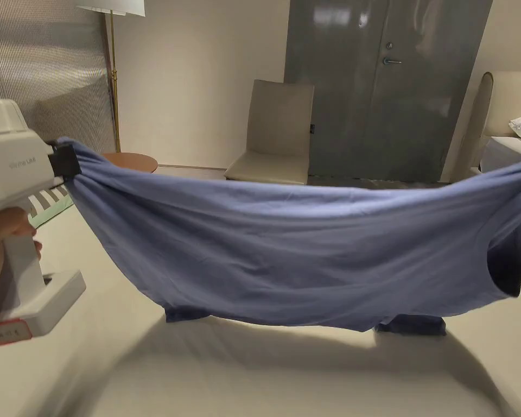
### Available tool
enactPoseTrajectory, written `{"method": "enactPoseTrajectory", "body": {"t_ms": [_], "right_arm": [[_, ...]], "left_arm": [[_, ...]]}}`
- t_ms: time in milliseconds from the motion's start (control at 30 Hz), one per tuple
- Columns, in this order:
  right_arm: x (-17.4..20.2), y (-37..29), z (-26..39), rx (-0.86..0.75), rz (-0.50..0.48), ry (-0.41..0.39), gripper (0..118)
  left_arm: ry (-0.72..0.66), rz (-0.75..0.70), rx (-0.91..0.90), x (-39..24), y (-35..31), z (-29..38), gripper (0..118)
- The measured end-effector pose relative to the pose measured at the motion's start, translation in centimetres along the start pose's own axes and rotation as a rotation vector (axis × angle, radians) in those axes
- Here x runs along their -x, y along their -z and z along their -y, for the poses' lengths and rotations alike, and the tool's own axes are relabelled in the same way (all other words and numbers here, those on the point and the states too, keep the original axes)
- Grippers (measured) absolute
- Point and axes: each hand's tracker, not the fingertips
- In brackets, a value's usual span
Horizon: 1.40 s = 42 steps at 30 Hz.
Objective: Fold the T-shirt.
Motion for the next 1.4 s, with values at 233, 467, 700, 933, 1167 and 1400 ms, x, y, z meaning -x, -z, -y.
{"method": "enactPoseTrajectory", "body": {"t_ms": [233, 467, 700, 933, 1167, 1400], "right_arm": [[-2.1, -9.5, 6.3, 0.187, -0.002, -0.072, 8], [-4.5, -19.4, 12.7, 0.386, -0.034, -0.141, 8], [-6.5, -26.6, 18.9, 0.605, -0.041, -0.2, 8], [-8.0, -28.7, 24.7, 0.81, -0.026, -0.216, 8], [-8.7, -28.6, 28.3, 0.876, -0.008, -0.212, 8], [-9.2, -29.1, 28.5, 0.855, 0.004, -0.161, 71]], "left_arm": [[0.098, 0.005, 0.132, 0.9, -8.2, 5.8, 1], [0.173, -0.004, 0.299, 3.3, -16.9, 12.9, 1], [0.199, -0.031, 0.488, 6.5, -22.9, 20.5, 1], [0.217, -0.087, 0.675, 9.3, -24.1, 26.9, 1], [0.219, -0.126, 0.758, 11.4, -23.5, 30.4, 1], [0.232, -0.118, 0.727, 10.5, -24.6, 30.4, 71]]}}
